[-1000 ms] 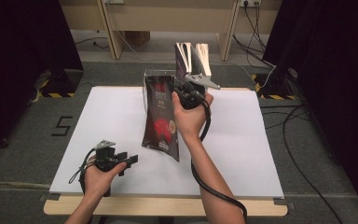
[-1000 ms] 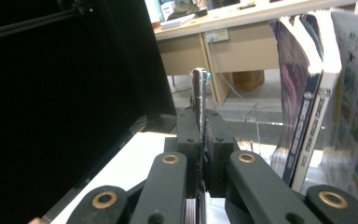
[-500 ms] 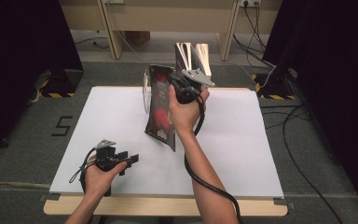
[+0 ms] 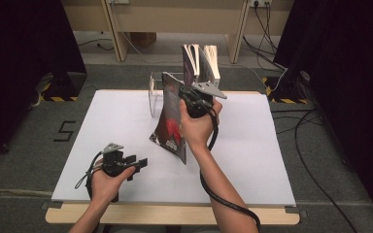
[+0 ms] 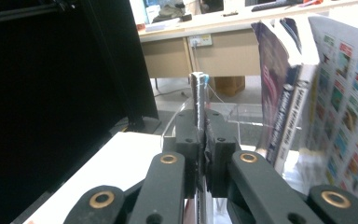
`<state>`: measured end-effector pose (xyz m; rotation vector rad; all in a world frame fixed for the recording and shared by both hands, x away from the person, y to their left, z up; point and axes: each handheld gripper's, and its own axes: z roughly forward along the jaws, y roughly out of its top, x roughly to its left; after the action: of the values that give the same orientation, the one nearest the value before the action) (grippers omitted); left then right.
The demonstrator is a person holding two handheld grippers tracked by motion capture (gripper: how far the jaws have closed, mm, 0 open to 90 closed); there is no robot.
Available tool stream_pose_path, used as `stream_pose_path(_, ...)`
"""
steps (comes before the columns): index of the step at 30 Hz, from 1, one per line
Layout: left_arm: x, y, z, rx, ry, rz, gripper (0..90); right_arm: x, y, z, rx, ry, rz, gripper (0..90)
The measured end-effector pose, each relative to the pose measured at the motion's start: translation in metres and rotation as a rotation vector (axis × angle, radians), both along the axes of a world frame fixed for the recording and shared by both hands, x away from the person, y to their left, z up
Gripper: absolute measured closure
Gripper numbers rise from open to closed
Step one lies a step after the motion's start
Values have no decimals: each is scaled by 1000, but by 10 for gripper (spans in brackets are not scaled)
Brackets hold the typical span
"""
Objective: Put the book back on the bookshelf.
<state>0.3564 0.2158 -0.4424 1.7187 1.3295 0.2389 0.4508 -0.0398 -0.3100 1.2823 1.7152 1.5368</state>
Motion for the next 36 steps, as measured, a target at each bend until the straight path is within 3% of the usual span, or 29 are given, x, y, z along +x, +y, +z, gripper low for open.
stream_pose_path(16, 19, -51, 57, 1, -145, -84, 396, -13, -9, 1, -10, 71, 63, 845)
stream_pose_path(21, 27, -69, 66, 3, -175, -94, 366, -15, -10, 1, 1, 73, 65, 846)
stream_pose_path(36, 52, -103, 82, -31, -204, -105, 373, -17, -10, -2, -1, 70, 73, 842)
